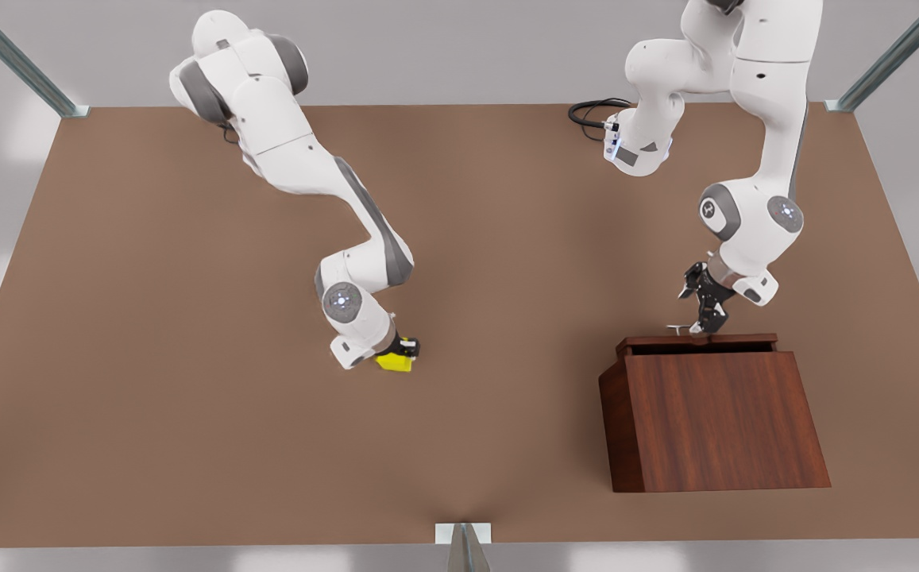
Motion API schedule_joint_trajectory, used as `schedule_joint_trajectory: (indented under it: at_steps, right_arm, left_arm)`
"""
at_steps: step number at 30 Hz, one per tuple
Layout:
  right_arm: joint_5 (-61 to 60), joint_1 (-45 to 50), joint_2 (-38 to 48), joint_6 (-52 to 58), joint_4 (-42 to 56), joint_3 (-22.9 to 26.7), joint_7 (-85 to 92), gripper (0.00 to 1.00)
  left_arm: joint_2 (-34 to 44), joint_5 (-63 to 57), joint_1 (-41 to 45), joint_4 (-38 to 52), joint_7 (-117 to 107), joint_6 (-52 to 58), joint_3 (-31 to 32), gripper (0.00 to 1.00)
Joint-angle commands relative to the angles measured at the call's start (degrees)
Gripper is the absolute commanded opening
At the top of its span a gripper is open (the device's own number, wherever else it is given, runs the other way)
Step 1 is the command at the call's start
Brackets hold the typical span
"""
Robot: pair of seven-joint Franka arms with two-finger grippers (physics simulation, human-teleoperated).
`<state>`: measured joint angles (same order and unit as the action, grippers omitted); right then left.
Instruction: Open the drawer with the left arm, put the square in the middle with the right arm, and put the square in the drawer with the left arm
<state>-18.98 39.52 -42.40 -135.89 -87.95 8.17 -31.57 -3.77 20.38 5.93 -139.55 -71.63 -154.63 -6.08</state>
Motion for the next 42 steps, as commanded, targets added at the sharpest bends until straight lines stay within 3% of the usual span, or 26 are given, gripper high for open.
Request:
schedule_joint_trajectory:
  at_steps: [1, 7, 12, 13, 15, 22, 24, 27, 28, 31, 33, 35, 37, 42]
  right_arm:
    - [0.3, 0.3, -0.9, 0.1, 1.3, 0.0, -1.7, 0.6]
    - [0.4, 6.6, -10.9, 1.0, 17.9, -1.0, -26.8, 0.6]
    - [0.5, 8.0, -16.8, 3.1, 25.9, -1.0, -32.3, 0.62]
    - [0.6, 8.6, -17.5, 2.7, 26.4, -1.0, -33.0, 0.64]
    - [0.6, 8.8, -18.1, 2.9, 26.7, -0.9, -33.1, 1.0]
    - [0.8, 10.5, -16.8, 3.5, 26.2, 0.1, -32.4, 1.0]
    - [1.7, 10.5, -11.4, 6.4, 24.6, 0.1, -32.1, 1.0]
    - [6.1, 5.7, 7.0, 6.4, 7.5, -0.4, -18.1, 1.0]
    - [6.1, 1.2, 14.7, 6.4, 0.6, -0.5, -6.5, 1.0]
    - [9.3, -16.7, 25.5, 24.7, -1.6, -2.1, 20.3, 1.0]
    - [9.5, -28.4, 28.6, 30.9, -1.0, -2.4, 32.4, 1.0]
    - [20.8, -39.9, 33.3, 37.8, -0.3, -11.4, 35.2, 1.0]
    - [21.4, -40.0, 35.5, 43.1, 0.1, -11.1, 30.9, 1.0]
    - [20.1, -41.6, 33.4, 43.3, 3.3, -10.7, 24.7, 1.0]
  left_arm:
    - [0.2, 0.0, -0.2, -0.2, 0.0, -0.1, -0.1, 1.0]
    - [2.0, 0.0, -0.2, -1.4, 0.0, 1.7, -0.5, 1.0]
    - [3.1, 0.0, 0.0, -2.7, -0.1, 1.6, -0.5, 1.0]
    - [3.5, 0.0, 0.0, -2.9, -0.1, 1.7, -0.5, 1.0]
    - [3.9, 0.0, 0.1, -3.6, -0.1, 1.7, -0.5, 1.0]
    - [7.4, 0.0, 0.3, -6.8, -0.1, 2.8, -0.6, 1.0]
    - [8.5, 0.0, 0.3, -7.7, -0.1, 2.8, -1.0, 1.0]
    - [9.3, 0.0, 0.4, -8.0, -0.1, 3.7, -1.4, 1.0]
    - [10.0, 0.0, 0.3, -8.6, -0.1, 4.3, -1.4, 1.0]
    - [10.4, 0.0, 0.4, -8.8, -0.1, 5.7, -1.5, 1.0]
    - [10.7, 0.0, 0.4, -8.8, -0.1, 6.4, -1.5, 1.0]
    - [11.5, 0.0, 0.4, -8.8, -0.1, 7.5, -1.6, 1.0]
    - [12.4, -0.1, 0.4, -8.8, -0.1, 8.8, -1.7, 1.0]
    - [15.3, -0.6, 0.9, -8.7, -0.4, 12.0, -1.9, 1.0]
